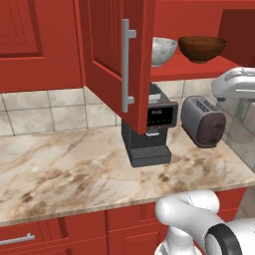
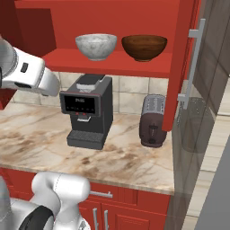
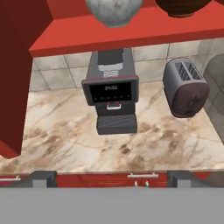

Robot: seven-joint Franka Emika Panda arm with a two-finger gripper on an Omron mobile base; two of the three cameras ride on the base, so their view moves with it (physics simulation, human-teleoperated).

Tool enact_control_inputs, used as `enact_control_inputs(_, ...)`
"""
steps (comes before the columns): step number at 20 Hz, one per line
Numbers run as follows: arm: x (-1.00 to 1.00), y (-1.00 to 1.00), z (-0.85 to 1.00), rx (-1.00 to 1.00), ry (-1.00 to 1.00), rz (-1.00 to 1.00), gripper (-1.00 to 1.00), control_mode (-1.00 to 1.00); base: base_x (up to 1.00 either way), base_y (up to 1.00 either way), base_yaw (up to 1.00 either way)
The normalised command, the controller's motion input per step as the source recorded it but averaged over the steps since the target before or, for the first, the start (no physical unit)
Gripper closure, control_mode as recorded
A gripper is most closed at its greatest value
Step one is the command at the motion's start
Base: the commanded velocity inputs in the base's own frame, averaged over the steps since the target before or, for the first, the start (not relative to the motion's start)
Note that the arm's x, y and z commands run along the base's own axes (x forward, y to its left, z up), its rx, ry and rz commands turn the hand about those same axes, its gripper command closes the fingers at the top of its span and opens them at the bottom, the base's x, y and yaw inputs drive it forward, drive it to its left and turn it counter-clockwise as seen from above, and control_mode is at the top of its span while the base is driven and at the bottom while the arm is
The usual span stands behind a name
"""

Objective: Move the bowls from the cabinet to the plates on the dining table.

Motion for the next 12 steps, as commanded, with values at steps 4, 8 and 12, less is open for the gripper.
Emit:
enact_control_inputs(4, 1.0, -0.2, -0.14, 0.03, 0.06, 0.0, -1.0, -1.0, 0.0, 0.0, 0.0)
enact_control_inputs(8, 1.0, -0.03, -0.08, 0.05, 0.03, 0.0, -1.0, -1.0, 0.0, 0.0, 0.0)
enact_control_inputs(12, 1.0, 0.0, -0.11, 0.08, 0.0, 0.0, -1.0, -1.0, 0.0, 0.0, 0.0)
